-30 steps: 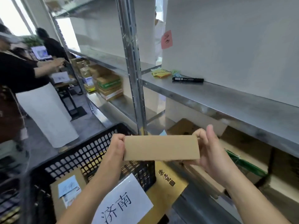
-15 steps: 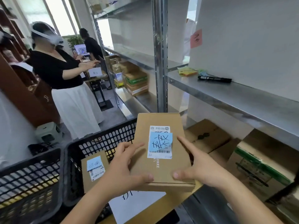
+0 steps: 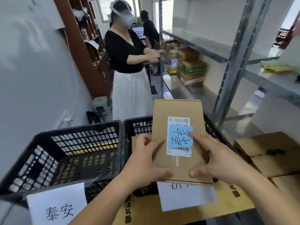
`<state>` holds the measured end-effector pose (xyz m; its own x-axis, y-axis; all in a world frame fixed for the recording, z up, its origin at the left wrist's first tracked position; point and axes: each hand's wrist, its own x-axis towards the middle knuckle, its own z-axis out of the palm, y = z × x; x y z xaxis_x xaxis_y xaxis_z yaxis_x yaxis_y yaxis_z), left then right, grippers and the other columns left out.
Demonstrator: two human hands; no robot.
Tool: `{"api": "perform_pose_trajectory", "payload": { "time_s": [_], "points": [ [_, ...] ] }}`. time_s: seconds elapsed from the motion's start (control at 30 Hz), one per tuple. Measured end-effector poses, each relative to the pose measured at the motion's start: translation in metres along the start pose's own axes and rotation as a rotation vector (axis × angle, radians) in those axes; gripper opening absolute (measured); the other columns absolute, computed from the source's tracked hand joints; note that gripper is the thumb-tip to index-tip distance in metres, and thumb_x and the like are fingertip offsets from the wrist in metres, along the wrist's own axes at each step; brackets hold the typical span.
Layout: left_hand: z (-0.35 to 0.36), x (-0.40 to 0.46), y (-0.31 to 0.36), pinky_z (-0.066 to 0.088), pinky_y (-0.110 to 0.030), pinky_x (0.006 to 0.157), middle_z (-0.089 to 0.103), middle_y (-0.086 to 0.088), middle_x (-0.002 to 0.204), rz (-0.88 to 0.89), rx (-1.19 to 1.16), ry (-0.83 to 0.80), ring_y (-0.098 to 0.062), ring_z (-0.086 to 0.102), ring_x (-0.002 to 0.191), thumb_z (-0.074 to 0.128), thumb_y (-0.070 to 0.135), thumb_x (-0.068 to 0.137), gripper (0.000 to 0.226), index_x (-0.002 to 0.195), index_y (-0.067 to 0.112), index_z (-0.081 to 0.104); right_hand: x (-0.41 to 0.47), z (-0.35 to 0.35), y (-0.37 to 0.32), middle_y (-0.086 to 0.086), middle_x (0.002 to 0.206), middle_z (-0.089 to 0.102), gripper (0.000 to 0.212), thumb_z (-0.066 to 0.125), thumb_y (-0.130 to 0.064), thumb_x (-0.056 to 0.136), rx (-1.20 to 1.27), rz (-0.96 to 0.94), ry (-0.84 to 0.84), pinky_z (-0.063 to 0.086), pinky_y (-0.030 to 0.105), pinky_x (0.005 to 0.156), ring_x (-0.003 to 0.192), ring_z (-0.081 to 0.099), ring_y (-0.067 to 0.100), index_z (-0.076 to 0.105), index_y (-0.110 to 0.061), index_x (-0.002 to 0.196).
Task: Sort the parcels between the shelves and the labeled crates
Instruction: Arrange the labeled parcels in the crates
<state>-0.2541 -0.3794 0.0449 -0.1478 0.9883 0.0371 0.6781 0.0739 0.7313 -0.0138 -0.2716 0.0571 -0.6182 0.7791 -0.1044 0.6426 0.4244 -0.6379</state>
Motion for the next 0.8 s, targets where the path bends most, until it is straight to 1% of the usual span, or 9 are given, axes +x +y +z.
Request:
{"api": "perform_pose_trajectory", "payload": {
  "time_s": [0.1, 0.2, 0.27, 0.33, 0.43, 0.47, 0.57, 0.67, 0.8],
  "points": [
    [-0.032, -0.014, -0.028, 0.049, -0.024, 0.103, 0.018, 0.022, 0.128, -0.051, 0.052, 0.054, 0.001, 0.040, 0.121, 0.088, 0.054, 0.061, 0.100, 0.147, 0.040, 0.040, 0.031, 0.028, -0.033, -0.028, 0.152, 0.026, 0.129, 0.092, -0.063, 0.052, -0.036, -0.036, -0.059, 0.034, 0.033, 0.119, 0.138, 0.031, 0.002, 0.019, -0.052, 0.158],
    [-0.069, -0.029, -0.061, 0.051, -0.027, 0.101, 0.011, 0.028, 0.135, -0.097, 0.071, 0.086, -0.004, 0.044, 0.123, 0.088, 0.053, 0.059, 0.099, 0.145, 0.039, 0.041, 0.057, 0.060, -0.073, -0.028, 0.153, 0.023, 0.129, 0.092, -0.062, 0.053, -0.044, -0.104, -0.105, 0.033, 0.033, 0.120, 0.140, 0.029, 0.002, 0.019, -0.052, 0.158],
    [-0.098, -0.039, -0.087, 0.049, -0.029, 0.105, -0.001, 0.035, 0.147, -0.096, 0.107, 0.098, -0.003, 0.038, 0.132, 0.087, 0.056, 0.057, 0.102, 0.146, 0.044, 0.038, 0.075, 0.082, -0.102, -0.029, 0.153, 0.019, 0.128, 0.092, -0.061, 0.053, -0.055, -0.144, -0.128, 0.034, 0.032, 0.119, 0.140, 0.028, 0.001, 0.019, -0.053, 0.158],
    [-0.130, -0.049, -0.117, 0.042, -0.032, 0.111, -0.011, 0.040, 0.152, -0.107, 0.166, 0.094, -0.001, 0.027, 0.139, 0.084, 0.061, 0.057, 0.107, 0.149, 0.048, 0.032, 0.094, 0.107, -0.135, -0.032, 0.154, 0.014, 0.128, 0.091, -0.061, 0.052, -0.067, -0.179, -0.147, 0.036, 0.031, 0.118, 0.142, 0.029, 0.002, 0.019, -0.053, 0.158],
    [-0.183, -0.066, -0.167, 0.029, -0.031, 0.118, -0.004, 0.036, 0.158, -0.129, 0.244, 0.068, 0.000, 0.018, 0.145, 0.081, 0.065, 0.062, 0.109, 0.153, 0.046, 0.025, 0.124, 0.151, -0.188, -0.036, 0.158, -0.003, 0.128, 0.088, -0.065, 0.049, -0.068, -0.211, -0.170, 0.037, 0.032, 0.117, 0.145, 0.026, 0.006, 0.020, -0.053, 0.157],
    [-0.201, -0.072, -0.185, 0.026, -0.028, 0.118, 0.000, 0.034, 0.159, -0.142, 0.268, 0.054, 0.000, 0.017, 0.145, 0.080, 0.067, 0.064, 0.109, 0.155, 0.043, 0.024, 0.134, 0.168, -0.205, -0.037, 0.158, -0.009, 0.127, 0.088, -0.065, 0.051, -0.072, -0.217, -0.176, 0.038, 0.030, 0.114, 0.143, 0.027, 0.004, 0.020, -0.053, 0.157],
    [-0.253, -0.091, -0.246, 0.026, -0.032, 0.120, 0.006, 0.034, 0.159, -0.202, 0.277, 0.016, 0.000, 0.018, 0.144, 0.078, 0.070, 0.066, 0.110, 0.156, 0.042, 0.022, 0.165, 0.222, -0.259, -0.043, 0.155, -0.023, 0.123, 0.086, -0.061, 0.060, -0.071, -0.243, -0.248, 0.038, 0.022, 0.109, 0.141, 0.027, -0.004, 0.018, -0.047, 0.161],
    [-0.293, -0.108, -0.305, 0.030, -0.035, 0.119, 0.008, 0.033, 0.159, -0.270, 0.291, -0.021, -0.003, 0.020, 0.144, 0.078, 0.067, 0.066, 0.111, 0.157, 0.042, 0.020, 0.195, 0.281, -0.303, -0.045, 0.154, -0.013, 0.122, 0.087, -0.053, 0.067, -0.055, -0.249, -0.355, 0.030, 0.018, 0.114, 0.144, 0.016, -0.010, 0.013, -0.038, 0.162],
    [-0.320, -0.115, -0.369, 0.029, -0.029, 0.116, 0.012, 0.028, 0.159, -0.314, 0.286, -0.084, -0.006, 0.023, 0.144, 0.080, 0.063, 0.067, 0.112, 0.158, 0.035, 0.021, 0.226, 0.346, -0.334, -0.035, 0.163, -0.010, 0.124, 0.084, -0.055, 0.070, -0.108, -0.219, -0.456, 0.029, 0.028, 0.122, 0.151, 0.014, -0.001, 0.009, -0.030, 0.164]
  ]
}}
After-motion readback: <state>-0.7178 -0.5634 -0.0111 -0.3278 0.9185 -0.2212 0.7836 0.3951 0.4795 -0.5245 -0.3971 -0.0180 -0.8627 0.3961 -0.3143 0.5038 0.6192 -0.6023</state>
